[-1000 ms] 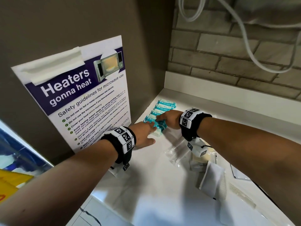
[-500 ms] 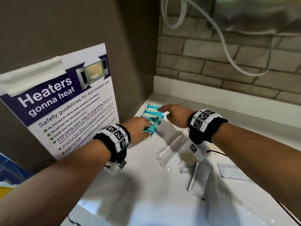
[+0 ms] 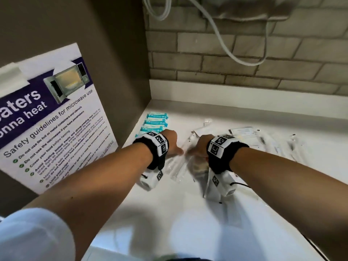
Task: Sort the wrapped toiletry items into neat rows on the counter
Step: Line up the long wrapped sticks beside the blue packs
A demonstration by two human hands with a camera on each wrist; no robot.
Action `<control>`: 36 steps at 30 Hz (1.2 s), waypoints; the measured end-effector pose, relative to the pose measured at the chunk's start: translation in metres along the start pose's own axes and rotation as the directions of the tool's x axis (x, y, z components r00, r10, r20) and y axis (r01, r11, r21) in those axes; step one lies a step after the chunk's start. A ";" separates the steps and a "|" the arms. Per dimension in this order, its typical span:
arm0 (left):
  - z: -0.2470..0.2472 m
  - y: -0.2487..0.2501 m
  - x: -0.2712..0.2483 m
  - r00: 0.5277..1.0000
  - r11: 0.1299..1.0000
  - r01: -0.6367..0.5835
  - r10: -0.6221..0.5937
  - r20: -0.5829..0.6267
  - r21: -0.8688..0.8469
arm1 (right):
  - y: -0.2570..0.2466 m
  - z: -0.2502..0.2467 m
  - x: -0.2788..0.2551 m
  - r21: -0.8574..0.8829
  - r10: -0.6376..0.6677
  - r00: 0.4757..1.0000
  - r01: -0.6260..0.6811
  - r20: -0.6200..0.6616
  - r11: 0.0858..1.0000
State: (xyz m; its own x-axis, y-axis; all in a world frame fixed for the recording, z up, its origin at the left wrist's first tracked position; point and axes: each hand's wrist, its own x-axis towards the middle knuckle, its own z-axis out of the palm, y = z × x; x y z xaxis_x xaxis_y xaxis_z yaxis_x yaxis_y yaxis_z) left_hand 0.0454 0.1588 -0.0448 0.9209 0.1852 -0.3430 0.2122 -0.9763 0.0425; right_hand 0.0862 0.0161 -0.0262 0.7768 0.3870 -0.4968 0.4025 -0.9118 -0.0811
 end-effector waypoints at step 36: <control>-0.013 0.168 -0.014 0.944 0.847 -0.270 0.139 -0.299 -0.457 | 0.237 -0.026 -0.081 0.525 0.486 0.848 -0.320 -0.212 0.788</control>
State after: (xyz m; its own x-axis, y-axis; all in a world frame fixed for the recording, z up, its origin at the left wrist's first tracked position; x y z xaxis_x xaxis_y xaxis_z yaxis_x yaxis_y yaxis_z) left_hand 0.0723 -0.0060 -0.0208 0.9967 0.0727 -0.0374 0.0812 -0.8260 0.5577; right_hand 0.1310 -0.2280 0.0176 0.9568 -0.0855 -0.2778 -0.1859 -0.9148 -0.3587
